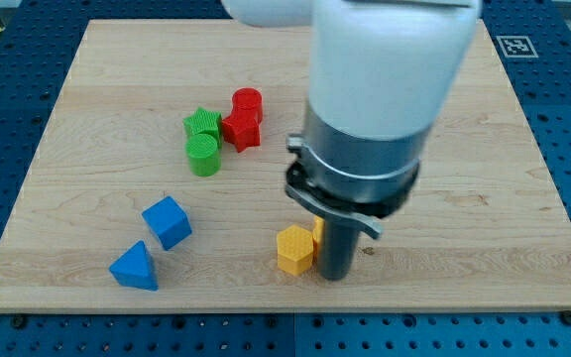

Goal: Push the blue triangle up and a bit right

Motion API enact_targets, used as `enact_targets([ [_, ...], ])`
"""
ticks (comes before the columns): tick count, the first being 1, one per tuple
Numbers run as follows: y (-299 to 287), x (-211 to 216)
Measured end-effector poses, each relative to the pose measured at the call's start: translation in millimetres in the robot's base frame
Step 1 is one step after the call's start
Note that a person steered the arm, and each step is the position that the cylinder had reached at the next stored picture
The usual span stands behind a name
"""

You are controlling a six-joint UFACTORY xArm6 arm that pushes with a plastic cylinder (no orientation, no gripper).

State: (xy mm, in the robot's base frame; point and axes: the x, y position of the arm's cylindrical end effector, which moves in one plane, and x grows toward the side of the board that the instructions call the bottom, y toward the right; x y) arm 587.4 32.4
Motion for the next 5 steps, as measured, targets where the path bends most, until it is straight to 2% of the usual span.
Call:
enact_targets([
  [2, -49.0, -14.7],
  [3, -95.9, -14.7],
  [5, -114.4, 3.3],
])
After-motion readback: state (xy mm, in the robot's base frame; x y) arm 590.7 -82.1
